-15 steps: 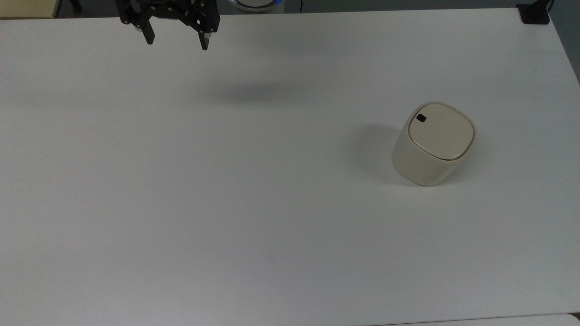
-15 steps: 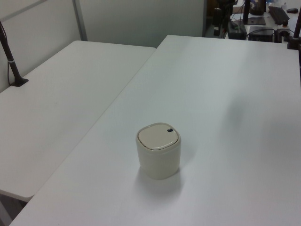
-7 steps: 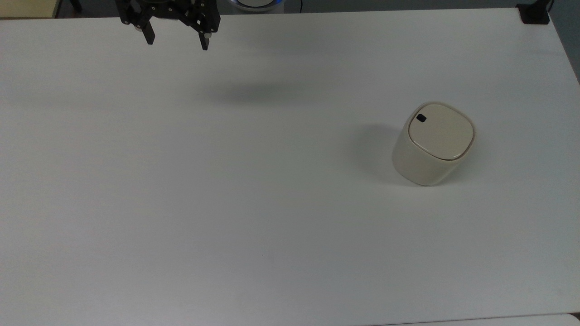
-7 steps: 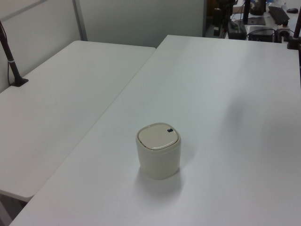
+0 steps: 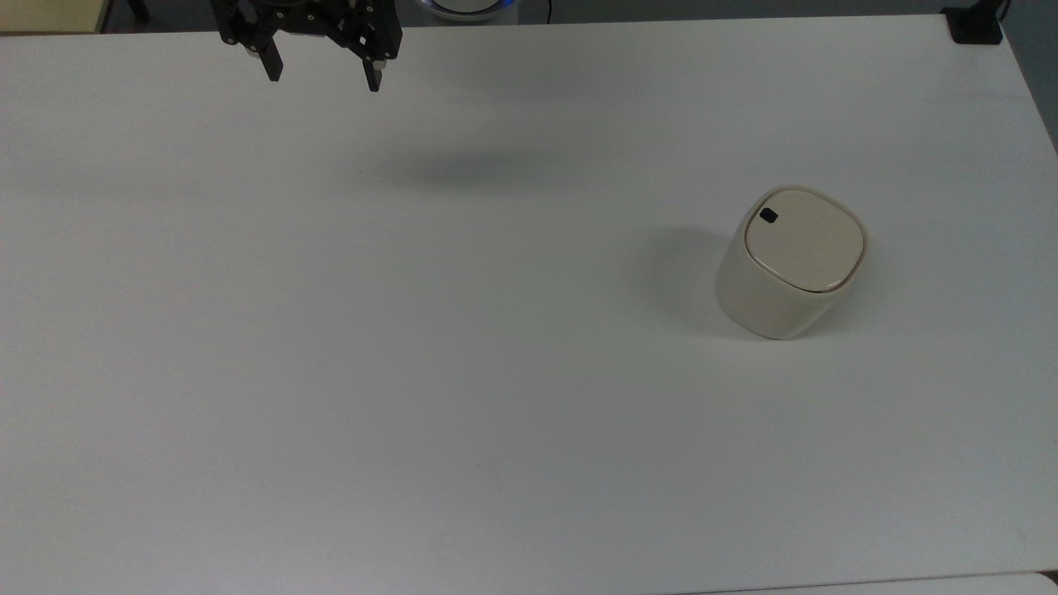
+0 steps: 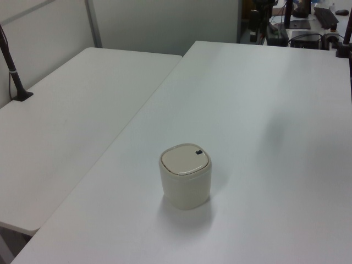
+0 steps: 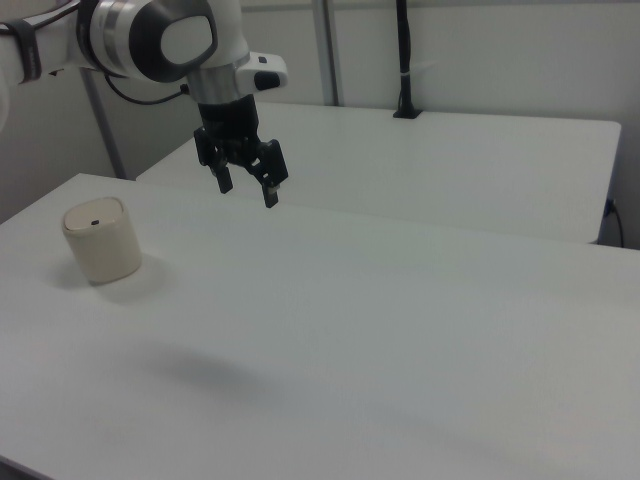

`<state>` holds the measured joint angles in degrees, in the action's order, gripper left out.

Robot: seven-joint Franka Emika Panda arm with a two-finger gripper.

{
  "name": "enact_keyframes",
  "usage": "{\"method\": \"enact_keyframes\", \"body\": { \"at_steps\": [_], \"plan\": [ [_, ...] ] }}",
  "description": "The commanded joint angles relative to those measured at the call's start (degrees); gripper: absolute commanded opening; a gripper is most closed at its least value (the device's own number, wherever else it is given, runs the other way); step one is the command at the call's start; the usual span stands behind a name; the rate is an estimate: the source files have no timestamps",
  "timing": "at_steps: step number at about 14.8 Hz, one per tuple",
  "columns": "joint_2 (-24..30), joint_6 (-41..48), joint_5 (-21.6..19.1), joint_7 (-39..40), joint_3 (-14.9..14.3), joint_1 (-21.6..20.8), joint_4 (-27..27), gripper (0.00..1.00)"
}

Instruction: Open the trash bin

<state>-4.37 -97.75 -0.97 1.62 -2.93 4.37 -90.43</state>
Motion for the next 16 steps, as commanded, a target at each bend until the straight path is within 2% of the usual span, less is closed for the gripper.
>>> {"method": "enact_keyframes", "body": {
  "at_steps": [1,11,15,16],
  "plan": [
    [0.5,1.4,0.6,-1.3,0.0,-0.5,-0.1,1.0],
    [-1.0,0.8,0.2,-1.1,0.9,-1.1,0.1,1.0],
    [-1.2,0.6,-0.1,-0.3,1.0,-4.7,0.5,1.0],
    [-2.8,0.7,0.0,-0.4,1.1,-6.8,1.4,1.0]
  ]
}}
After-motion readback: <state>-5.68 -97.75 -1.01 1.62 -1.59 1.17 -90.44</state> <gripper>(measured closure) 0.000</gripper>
